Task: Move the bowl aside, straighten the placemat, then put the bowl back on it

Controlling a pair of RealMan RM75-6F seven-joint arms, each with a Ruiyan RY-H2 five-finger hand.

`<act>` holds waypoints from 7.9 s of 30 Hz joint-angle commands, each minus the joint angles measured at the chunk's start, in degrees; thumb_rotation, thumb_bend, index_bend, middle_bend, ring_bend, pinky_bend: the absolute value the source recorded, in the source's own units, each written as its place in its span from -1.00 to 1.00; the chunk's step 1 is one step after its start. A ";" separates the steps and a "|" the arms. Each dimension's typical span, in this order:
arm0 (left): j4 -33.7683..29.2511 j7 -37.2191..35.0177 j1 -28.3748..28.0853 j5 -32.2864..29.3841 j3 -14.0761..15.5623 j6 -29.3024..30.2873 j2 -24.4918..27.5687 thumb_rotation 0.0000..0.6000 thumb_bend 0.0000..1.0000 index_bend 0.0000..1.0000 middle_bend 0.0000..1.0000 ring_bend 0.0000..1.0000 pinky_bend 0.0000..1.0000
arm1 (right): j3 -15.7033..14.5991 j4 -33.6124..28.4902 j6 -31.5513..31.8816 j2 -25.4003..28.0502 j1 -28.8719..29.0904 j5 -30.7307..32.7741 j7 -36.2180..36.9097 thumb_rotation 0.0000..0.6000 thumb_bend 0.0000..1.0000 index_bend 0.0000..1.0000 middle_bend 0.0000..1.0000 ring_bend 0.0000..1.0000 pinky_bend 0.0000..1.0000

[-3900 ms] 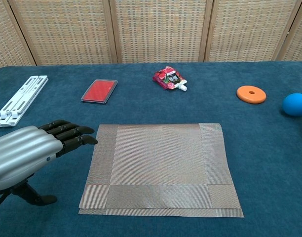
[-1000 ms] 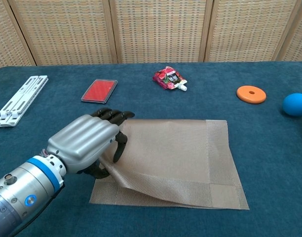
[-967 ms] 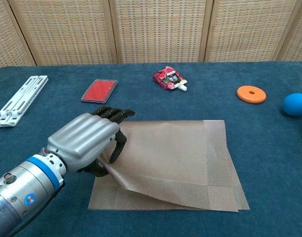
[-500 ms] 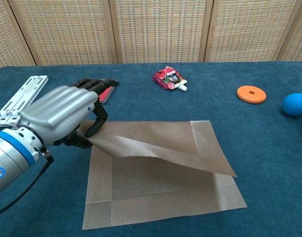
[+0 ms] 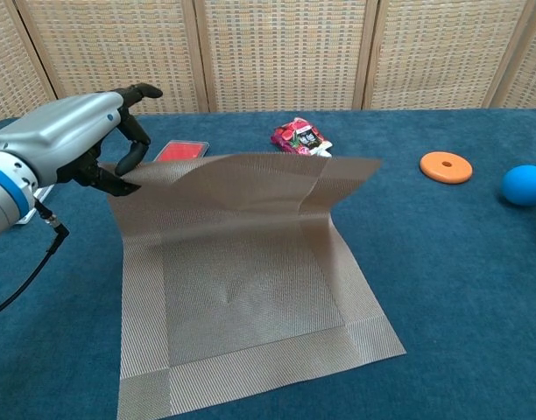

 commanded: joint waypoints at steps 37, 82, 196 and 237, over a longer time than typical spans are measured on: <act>-1.68 -17.45 -2.92 -25.84 -9.64 -12.09 16.49 1.00 -0.90 -1.00 -1.00 -1.00 -1.00 | 0.68 0.51 -2.11 0.02 0.63 2.48 0.40 1.00 -0.88 -0.60 -1.00 -1.00 -1.00; -6.59 -28.72 23.95 9.72 12.39 19.13 30.57 1.00 -0.89 -1.00 -1.00 -1.00 -1.00 | 1.49 0.00 -12.89 -21.02 7.73 3.02 -17.14 1.00 -0.88 -0.85 -1.00 -1.00 -1.00; -6.02 -33.53 24.12 9.95 10.52 13.27 30.47 1.00 -0.90 -1.00 -1.00 -1.00 -1.00 | 2.76 18.38 -5.23 -42.69 13.33 3.97 -3.03 1.00 0.07 0.39 -0.69 -1.00 -0.97; -6.32 -31.97 23.96 10.41 10.95 12.74 29.83 1.00 -0.90 -1.00 -1.00 -1.00 -1.00 | 13.71 13.42 -4.41 -19.33 12.17 12.43 -0.79 1.00 0.08 0.43 -0.68 -1.00 -0.97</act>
